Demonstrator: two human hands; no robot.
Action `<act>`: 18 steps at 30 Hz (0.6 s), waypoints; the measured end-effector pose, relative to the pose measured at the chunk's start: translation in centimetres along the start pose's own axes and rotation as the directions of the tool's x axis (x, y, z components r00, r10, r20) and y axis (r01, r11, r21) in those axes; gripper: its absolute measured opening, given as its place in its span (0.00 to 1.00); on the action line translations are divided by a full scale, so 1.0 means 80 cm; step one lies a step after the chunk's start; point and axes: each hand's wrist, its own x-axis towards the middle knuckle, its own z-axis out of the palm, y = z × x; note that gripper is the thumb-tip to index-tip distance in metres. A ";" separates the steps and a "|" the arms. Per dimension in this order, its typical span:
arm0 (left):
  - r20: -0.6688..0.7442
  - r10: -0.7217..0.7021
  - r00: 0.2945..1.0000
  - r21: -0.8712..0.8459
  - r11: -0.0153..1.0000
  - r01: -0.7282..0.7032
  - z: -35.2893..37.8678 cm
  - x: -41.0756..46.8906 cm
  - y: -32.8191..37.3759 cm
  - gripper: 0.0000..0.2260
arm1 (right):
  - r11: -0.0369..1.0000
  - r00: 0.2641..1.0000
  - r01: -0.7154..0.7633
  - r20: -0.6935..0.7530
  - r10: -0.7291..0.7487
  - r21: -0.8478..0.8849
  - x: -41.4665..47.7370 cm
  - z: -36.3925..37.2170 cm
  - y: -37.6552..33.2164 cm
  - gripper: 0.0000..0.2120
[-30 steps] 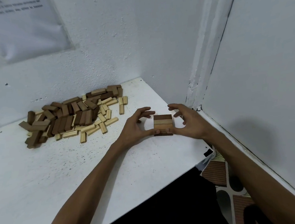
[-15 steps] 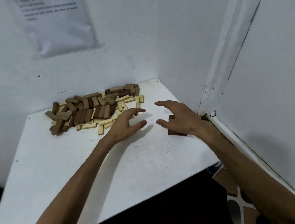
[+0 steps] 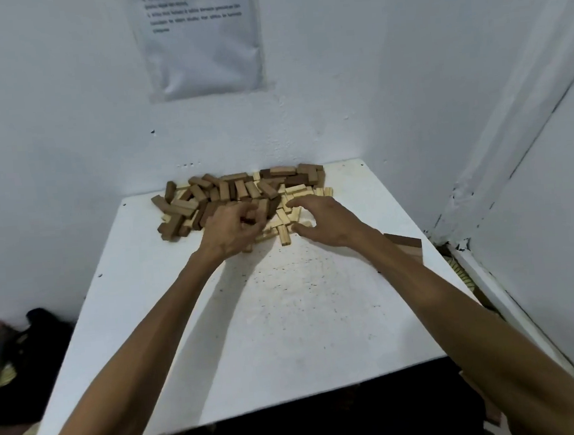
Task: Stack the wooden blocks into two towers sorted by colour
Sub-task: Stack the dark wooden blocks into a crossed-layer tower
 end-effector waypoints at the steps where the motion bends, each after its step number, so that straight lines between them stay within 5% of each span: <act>1: -0.024 0.006 1.000 0.024 1.000 -0.005 0.000 0.005 -0.004 0.28 | 1.000 1.000 0.001 0.011 -0.001 -0.009 0.009 0.003 0.000 0.24; 9: 0.049 -0.087 0.995 0.320 0.945 0.067 0.012 0.037 -0.002 0.21 | 0.999 1.000 0.016 -0.001 -0.016 -0.044 0.078 0.017 -0.004 0.22; 18: -0.095 -0.105 0.990 0.208 0.970 0.123 0.031 0.024 -0.011 0.15 | 0.997 0.994 -0.007 -0.105 -0.001 -0.080 0.115 0.044 0.000 0.19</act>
